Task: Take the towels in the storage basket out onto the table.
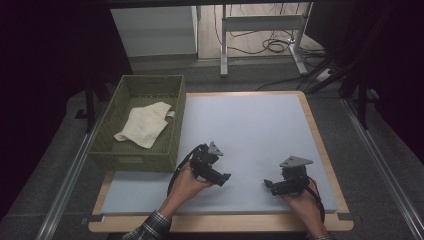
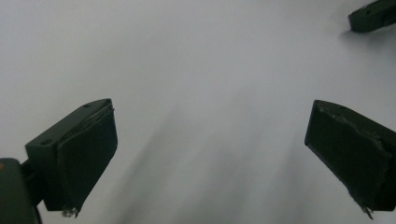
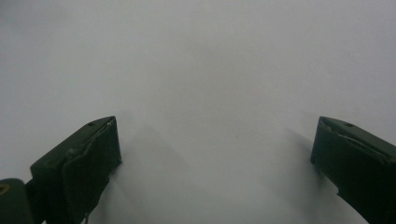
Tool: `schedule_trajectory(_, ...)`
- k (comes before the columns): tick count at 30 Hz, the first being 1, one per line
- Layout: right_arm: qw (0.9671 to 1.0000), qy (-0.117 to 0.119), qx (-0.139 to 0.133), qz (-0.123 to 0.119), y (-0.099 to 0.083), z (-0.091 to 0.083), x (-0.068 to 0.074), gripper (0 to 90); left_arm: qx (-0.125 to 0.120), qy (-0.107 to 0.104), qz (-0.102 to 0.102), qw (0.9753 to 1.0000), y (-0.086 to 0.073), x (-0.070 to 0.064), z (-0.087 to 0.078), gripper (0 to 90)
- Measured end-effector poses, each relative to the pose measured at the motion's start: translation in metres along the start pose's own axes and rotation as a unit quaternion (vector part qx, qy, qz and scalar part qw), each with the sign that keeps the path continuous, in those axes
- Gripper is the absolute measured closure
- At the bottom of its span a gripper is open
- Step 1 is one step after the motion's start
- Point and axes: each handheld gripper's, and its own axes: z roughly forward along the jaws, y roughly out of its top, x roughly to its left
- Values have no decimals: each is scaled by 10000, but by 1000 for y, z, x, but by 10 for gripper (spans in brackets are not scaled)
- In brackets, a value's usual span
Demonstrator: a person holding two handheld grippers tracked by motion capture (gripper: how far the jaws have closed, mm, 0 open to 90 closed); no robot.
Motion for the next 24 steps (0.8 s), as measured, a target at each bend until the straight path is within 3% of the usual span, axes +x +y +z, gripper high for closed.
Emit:
schedule_trajectory(17, 10000, 5, -9, -5, 0, 0, 0, 14, 255, 186, 127, 9994, 38, 17, -19, 24)
schedule_trajectory(24, 10000, 7, -6, -6, 0, 0, 0, 14, 431, 286, 71, 9986, 53, 35, -26, 24)
